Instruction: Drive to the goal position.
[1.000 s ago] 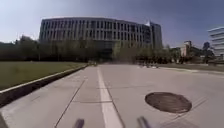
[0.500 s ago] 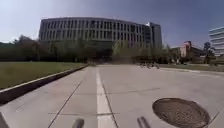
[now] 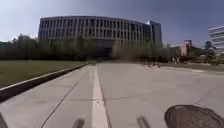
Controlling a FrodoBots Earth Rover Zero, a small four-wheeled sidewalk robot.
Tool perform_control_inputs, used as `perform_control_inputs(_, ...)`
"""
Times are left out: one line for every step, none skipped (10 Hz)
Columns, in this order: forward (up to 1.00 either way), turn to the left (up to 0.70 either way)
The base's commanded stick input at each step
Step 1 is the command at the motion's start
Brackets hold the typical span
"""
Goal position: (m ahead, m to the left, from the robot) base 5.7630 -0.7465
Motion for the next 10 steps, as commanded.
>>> perform_control_inputs(0.70,0.00)
perform_control_inputs(0.70,0.00)
perform_control_inputs(0.70,0.00)
perform_control_inputs(0.70,0.00)
perform_control_inputs(0.70,0.00)
perform_control_inputs(0.70,0.00)
perform_control_inputs(0.70,0.00)
perform_control_inputs(0.70,0.00)
perform_control_inputs(0.70,0.00)
perform_control_inputs(0.70,0.00)
